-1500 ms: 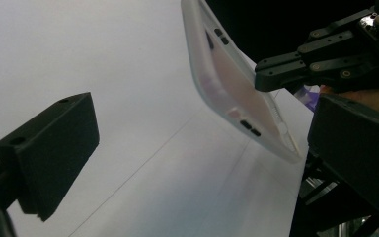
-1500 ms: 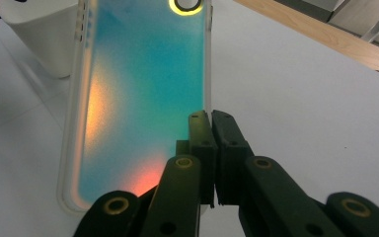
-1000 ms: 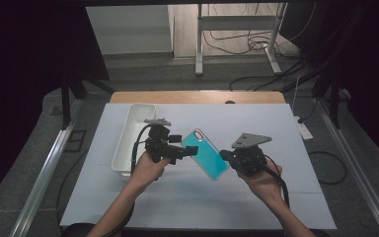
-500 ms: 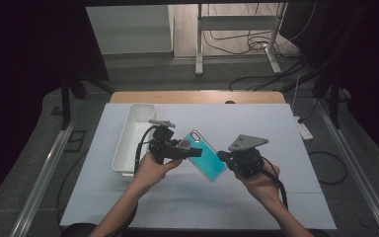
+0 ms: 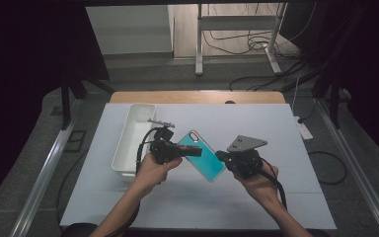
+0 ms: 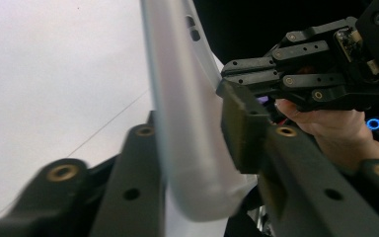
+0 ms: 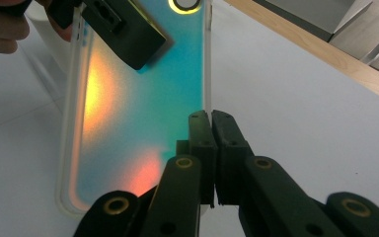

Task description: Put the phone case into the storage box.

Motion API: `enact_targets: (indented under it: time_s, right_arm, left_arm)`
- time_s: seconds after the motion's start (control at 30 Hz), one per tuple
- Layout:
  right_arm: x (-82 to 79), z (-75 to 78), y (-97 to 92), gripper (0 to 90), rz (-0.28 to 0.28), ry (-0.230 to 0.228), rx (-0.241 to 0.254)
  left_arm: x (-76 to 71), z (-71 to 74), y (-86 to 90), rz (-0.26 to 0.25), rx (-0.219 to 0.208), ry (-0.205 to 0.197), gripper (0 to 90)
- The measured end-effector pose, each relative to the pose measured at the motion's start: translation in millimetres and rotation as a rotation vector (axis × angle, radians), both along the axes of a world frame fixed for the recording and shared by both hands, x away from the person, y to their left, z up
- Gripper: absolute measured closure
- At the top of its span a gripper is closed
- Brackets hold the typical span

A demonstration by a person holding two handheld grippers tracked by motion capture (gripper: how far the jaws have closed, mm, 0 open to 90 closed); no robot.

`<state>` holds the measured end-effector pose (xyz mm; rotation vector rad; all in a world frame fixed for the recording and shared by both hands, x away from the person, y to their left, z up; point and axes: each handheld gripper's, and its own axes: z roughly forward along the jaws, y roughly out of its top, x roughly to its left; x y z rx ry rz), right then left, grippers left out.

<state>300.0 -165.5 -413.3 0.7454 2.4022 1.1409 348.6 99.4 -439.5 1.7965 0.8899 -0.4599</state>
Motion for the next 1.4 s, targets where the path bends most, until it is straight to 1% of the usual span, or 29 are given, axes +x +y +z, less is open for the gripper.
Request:
enact_targets:
  time_s: [0.07,0.17,0.2,0.3,0.33,0.47,0.5,0.53,0.57,0.6,0.63,0.67,0.73,0.8,0.83,0.97,1.07,1.1,1.17,1.2,1.3,1.4]
  right_arm:
    - [0.0,-0.1,-0.2,87.9,0.001,-0.006,-0.003]
    - [-0.5,-0.7,0.6,87.5,0.004,-0.013,-0.006]
    - [-1.3,-1.1,1.8,87.4,0.007,-0.020,-0.017]
    - [-2.3,-2.0,4.0,87.2,0.005,-0.028,-0.029]
    - [-1.9,-2.4,3.9,87.1,0.007,-0.027,-0.026]
    - [-0.9,-3.0,2.9,84.2,0.012,-0.008,-0.012]
    - [-1.1,-2.2,2.3,79.3,0.015,0.001,-0.002]
    - [-1.0,-1.0,1.6,76.8,0.024,0.020,0.010]
    - [-1.0,-1.0,1.6,76.8,0.024,0.020,0.010]
    - [-1.4,-0.1,0.9,74.7,0.030,0.028,0.016]
    - [-1.5,0.2,0.5,70.8,0.033,0.034,0.018]
    - [-1.5,0.2,0.4,66.2,0.038,0.056,0.018]
    - [-1.8,0.2,-0.5,58.7,0.037,0.068,0.022]
    - [-0.9,0.1,-1.7,49.7,0.041,0.088,0.030]
    - [-0.9,0.1,-1.7,49.7,0.041,0.088,0.030]
    - [1.5,0.2,-6.2,31.5,0.045,0.111,0.060]
    - [3.5,0.4,-9.4,18.3,0.061,0.131,0.087]
    - [4.3,0.3,-11.0,12.2,0.077,0.142,0.102]
    - [3.7,-0.1,-11.6,5.0,0.075,0.141,0.109]
    - [3.7,0.3,-12.4,1.3,0.085,0.140,0.110]
    - [3.5,2.0,-14.5,0.0,0.100,0.162,0.137]
    - [3.4,2.8,-14.5,0.0,0.118,0.164,0.132]
  left_arm:
    - [0.4,-0.7,0.2,0.002,-0.010,0.015,77.7]
    - [0.9,-1.8,1.3,0.013,-0.041,0.047,83.1]
    - [0.9,-1.7,1.5,0.018,-0.041,0.052,84.9]
    - [0.2,-1.2,1.4,0.023,-0.039,0.054,85.3]
    - [-0.2,-1.1,1.4,0.028,-0.039,0.054,85.5]
    - [-0.7,0.3,1.4,0.023,-0.031,0.046,85.7]
    - [-0.7,1.3,2.1,0.019,-0.017,0.030,85.7]
    - [-1.0,1.8,2.6,0.015,-0.013,0.019,85.7]
    - [-1.0,1.8,2.6,0.015,-0.013,0.019,85.7]
    - [-1.1,2.2,3.2,0.011,-0.011,0.014,85.7]
    - [-1.4,3.2,3.9,0.004,0.003,0.002,85.6]
    - [-1.5,3.4,4.1,-0.002,0.008,-0.008,85.7]
    - [-1.9,4.3,4.7,-0.017,0.025,-0.026,85.6]
    - [-2.6,5.2,5.3,-0.019,0.041,-0.041,85.6]
    - [-2.6,5.2,5.3,-0.019,0.041,-0.041,85.6]
    - [-2.7,7.5,9.0,-0.038,0.043,-0.067,85.6]
    - [-2.5,9.4,12.1,-0.045,0.049,-0.086,85.5]
    - [-2.6,10.1,12.7,-0.047,0.051,-0.088,85.6]
    - [-2.5,11.0,13.9,-0.054,0.054,-0.097,85.5]
    - [-2.5,11.5,14.3,-0.057,0.055,-0.101,85.5]
    - [-2.6,12.6,14.6,-0.068,0.058,-0.111,85.5]
    - [-3.3,14.2,13.6,-0.086,0.057,-0.124,85.5]
